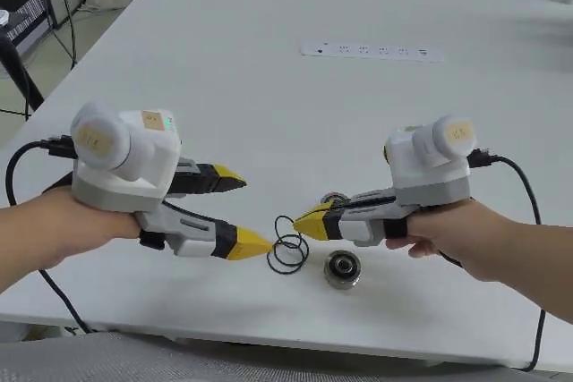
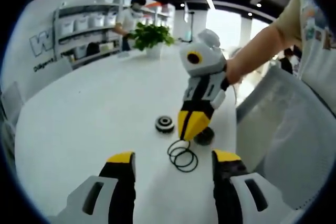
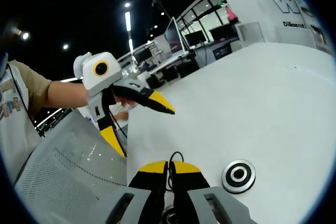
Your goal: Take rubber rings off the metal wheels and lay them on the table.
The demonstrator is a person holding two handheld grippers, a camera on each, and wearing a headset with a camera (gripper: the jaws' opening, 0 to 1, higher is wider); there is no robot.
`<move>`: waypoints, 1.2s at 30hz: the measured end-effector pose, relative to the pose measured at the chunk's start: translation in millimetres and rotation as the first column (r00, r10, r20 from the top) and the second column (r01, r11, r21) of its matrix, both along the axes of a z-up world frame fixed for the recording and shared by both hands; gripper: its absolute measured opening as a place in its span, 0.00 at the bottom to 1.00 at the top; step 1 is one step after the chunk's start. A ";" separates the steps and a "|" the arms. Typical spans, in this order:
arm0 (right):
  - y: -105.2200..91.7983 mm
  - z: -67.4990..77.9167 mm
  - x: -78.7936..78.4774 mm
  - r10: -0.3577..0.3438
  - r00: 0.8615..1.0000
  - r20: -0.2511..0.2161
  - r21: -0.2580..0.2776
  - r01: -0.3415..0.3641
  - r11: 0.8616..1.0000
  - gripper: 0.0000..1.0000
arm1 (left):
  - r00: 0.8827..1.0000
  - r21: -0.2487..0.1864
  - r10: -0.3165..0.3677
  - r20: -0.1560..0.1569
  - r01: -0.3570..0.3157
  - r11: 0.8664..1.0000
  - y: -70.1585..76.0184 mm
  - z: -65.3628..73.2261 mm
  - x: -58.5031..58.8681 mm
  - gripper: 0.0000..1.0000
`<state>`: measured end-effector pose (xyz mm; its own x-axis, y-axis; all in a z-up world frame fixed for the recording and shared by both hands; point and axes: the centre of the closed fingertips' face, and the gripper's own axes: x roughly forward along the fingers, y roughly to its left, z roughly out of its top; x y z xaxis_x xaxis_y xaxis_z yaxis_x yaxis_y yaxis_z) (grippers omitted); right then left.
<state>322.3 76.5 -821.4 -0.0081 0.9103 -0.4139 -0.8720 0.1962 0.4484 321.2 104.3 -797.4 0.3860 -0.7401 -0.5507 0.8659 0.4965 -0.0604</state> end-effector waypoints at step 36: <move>-11.7 3.8 10.9 -0.024 0.995 0.097 -0.020 0.026 0.999 0.41 | 1.000 0.014 -0.007 -0.002 0.007 1.000 -3.3 -0.4 4.9 0.59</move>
